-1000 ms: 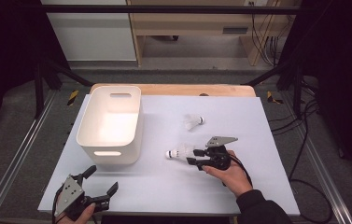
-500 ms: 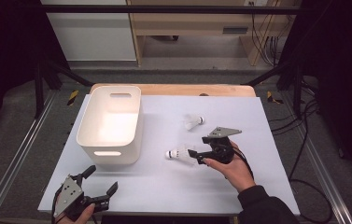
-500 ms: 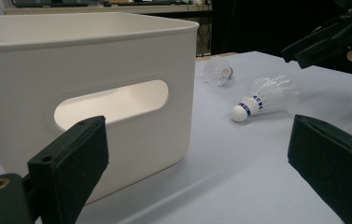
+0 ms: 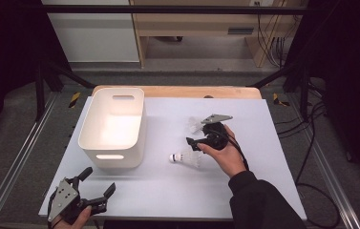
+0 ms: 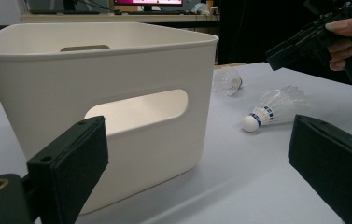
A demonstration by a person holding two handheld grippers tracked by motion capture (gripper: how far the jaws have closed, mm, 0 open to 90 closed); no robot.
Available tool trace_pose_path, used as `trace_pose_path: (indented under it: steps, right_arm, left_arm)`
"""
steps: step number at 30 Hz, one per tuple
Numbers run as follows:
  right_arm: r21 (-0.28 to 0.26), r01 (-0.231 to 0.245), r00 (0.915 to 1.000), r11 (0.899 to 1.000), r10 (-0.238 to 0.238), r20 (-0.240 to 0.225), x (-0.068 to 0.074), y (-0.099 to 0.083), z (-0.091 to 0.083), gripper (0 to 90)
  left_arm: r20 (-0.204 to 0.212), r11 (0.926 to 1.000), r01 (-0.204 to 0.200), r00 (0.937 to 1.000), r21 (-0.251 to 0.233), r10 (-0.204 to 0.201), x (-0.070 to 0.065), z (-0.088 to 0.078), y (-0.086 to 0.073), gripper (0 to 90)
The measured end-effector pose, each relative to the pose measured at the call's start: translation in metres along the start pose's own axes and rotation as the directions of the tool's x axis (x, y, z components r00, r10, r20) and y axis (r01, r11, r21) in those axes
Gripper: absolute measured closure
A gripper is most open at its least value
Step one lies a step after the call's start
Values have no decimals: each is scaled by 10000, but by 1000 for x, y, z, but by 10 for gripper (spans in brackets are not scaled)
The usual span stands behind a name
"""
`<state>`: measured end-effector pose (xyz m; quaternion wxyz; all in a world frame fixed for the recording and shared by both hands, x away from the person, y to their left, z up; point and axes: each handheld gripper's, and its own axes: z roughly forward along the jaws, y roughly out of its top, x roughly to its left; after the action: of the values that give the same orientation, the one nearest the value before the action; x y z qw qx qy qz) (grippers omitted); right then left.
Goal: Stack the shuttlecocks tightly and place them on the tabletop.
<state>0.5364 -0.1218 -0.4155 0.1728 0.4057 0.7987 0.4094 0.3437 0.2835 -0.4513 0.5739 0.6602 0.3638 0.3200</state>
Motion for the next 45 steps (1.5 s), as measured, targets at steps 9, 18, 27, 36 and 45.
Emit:
trace_pose_path:
  steps: [9,18,27,36,45]
  right_arm:
    - [134,-139,9983,9998,131,573,-8,20,20,115]
    - [248,-575,9915,9980,542,1180,-18,26,41,108]
    - [221,-670,9736,9975,605,2203,-24,25,56,178]
    - [444,-623,9560,9971,468,2895,-28,22,65,296]
    - [746,-563,9422,9956,283,3338,-27,17,77,397]
  left_arm:
    - [-49,9999,24,10000,-150,-24,3,-1,1,49]
    - [-164,9998,-82,9998,-179,79,6,-2,1,46]
    - [-140,9998,-105,9999,-186,102,6,-2,1,46]
    - [-79,9997,-159,9998,-162,157,4,-1,1,46]
    - [-48,9997,-164,9999,-177,164,3,0,1,46]
